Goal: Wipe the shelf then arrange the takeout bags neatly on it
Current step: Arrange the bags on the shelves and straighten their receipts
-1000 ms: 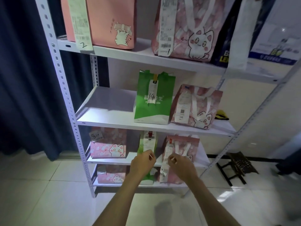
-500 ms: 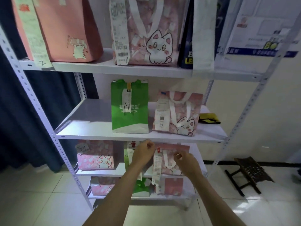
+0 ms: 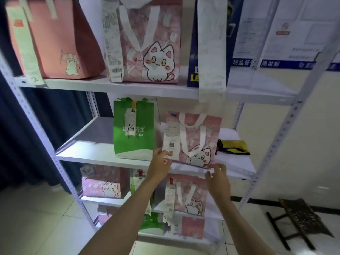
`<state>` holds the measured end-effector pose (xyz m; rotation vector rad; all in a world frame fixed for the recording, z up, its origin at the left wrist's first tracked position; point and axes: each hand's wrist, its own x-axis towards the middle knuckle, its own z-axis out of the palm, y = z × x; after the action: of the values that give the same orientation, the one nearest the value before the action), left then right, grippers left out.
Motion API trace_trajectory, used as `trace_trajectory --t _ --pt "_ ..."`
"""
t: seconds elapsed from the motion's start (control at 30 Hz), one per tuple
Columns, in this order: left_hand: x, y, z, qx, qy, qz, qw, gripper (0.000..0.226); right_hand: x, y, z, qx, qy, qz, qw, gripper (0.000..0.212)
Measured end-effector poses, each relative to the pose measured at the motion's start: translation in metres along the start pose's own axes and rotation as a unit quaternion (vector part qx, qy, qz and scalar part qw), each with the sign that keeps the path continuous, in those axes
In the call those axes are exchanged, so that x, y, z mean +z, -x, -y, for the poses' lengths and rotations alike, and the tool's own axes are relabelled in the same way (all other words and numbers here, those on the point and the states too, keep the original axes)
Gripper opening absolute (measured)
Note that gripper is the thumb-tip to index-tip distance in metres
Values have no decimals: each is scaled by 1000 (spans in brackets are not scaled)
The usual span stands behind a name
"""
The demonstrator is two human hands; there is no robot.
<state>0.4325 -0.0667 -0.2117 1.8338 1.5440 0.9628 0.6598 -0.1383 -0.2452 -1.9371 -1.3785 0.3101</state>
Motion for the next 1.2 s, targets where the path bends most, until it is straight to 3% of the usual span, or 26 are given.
trace_trajectory --t 0.47,0.67,0.87,1.0,1.13,1.2 --pt "27 -36 -12 -50 95 -69 992 20 -10 -53 -17 -10 -142 55 988 29" --pt "23 -36 -21 -99 200 -94 970 22 -11 -55 -21 7 -177 49 983 27" --pt "19 -18 -28 -116 229 -141 956 21 -22 -36 -6 34 -227 -44 972 21" --pt "8 5 -37 -101 276 -152 944 27 -29 -26 -6 57 -217 -91 970 28" --pt "-7 30 -32 -80 231 -132 961 15 -28 -7 -9 28 -200 -139 969 27" --pt "-16 40 -28 -67 218 -122 966 19 -29 6 -8 21 -200 -159 967 26"
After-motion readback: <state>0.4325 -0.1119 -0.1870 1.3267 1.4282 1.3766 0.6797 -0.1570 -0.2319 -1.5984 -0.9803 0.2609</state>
